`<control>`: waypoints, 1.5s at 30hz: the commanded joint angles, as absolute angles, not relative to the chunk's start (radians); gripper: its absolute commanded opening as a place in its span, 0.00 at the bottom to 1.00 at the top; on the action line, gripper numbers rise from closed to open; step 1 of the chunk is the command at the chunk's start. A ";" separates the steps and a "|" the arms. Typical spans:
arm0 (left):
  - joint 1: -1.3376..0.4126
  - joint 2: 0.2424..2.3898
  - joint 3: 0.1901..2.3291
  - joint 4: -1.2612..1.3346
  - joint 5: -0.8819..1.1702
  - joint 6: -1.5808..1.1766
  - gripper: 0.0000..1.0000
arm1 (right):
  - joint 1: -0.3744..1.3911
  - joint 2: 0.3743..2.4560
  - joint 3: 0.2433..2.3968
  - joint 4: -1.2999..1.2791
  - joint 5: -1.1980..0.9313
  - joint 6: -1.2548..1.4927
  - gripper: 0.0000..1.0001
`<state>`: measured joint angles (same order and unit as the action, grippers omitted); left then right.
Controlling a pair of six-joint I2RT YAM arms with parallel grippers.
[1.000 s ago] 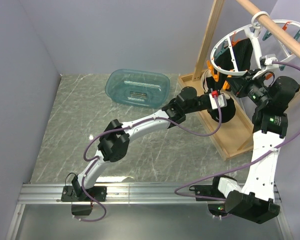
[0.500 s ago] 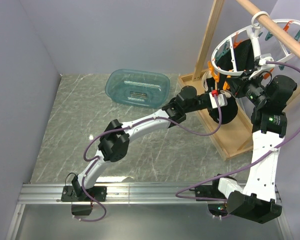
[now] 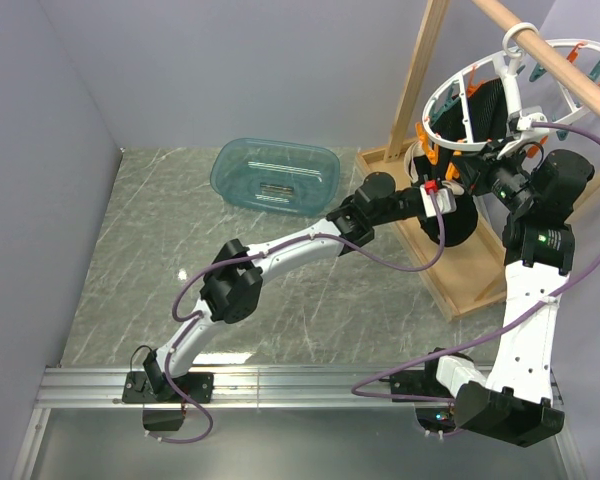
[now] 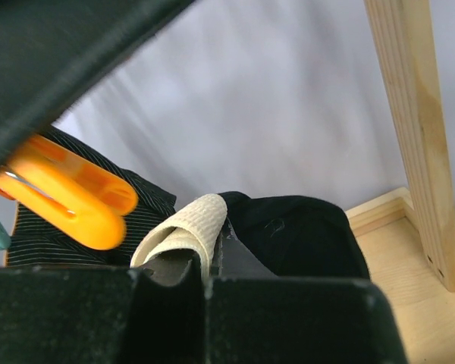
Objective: Clip the underwear to the hanger
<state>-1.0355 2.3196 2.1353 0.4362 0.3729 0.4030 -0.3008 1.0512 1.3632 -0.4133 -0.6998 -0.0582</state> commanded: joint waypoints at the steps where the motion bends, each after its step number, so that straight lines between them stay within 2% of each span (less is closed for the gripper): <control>1: -1.043 2.326 2.195 0.469 0.388 0.419 0.00 | -0.265 1.066 1.374 -0.561 -0.818 -0.058 0.00; 45: -1.040 2.332 2.246 0.500 0.383 0.434 0.01 | -0.150 1.060 1.376 -0.704 -0.624 -0.322 0.00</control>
